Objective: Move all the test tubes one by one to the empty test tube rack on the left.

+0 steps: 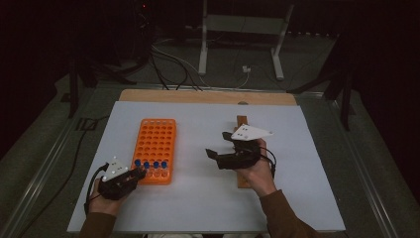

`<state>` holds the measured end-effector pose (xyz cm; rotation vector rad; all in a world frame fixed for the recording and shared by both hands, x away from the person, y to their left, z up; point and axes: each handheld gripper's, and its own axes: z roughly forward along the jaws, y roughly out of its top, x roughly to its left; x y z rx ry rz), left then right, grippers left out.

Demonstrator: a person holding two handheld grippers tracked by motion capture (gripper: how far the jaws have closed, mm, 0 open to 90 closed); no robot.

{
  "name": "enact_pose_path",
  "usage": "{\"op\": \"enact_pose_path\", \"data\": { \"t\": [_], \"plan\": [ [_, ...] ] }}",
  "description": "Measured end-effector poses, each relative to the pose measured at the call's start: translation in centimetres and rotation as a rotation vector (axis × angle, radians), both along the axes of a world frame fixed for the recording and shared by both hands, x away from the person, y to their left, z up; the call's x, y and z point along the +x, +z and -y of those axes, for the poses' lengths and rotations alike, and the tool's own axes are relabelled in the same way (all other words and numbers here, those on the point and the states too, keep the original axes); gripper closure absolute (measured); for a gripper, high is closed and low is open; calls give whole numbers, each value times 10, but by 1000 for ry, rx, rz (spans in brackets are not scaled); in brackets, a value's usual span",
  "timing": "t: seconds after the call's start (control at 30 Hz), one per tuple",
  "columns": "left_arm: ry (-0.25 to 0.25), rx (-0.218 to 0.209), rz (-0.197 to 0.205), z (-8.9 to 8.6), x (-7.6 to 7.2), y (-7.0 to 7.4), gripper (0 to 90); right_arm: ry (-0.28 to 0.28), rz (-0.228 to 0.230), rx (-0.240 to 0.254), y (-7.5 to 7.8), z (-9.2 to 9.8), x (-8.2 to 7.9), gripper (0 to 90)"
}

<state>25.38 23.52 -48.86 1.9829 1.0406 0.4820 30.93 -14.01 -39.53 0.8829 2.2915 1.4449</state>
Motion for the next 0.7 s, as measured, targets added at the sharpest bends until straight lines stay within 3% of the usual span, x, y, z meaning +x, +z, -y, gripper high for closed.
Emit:
{"op": "enact_pose_path", "data": {
  "t": [0.47,0.7],
  "plan": [
    [-27,-23,12,-2,-5,5,537,-14,-1,8,0,7,1,198],
    [-31,-48,57,-4,-9,13,530,-20,3,9,1,11,1,198]
  ]
}}
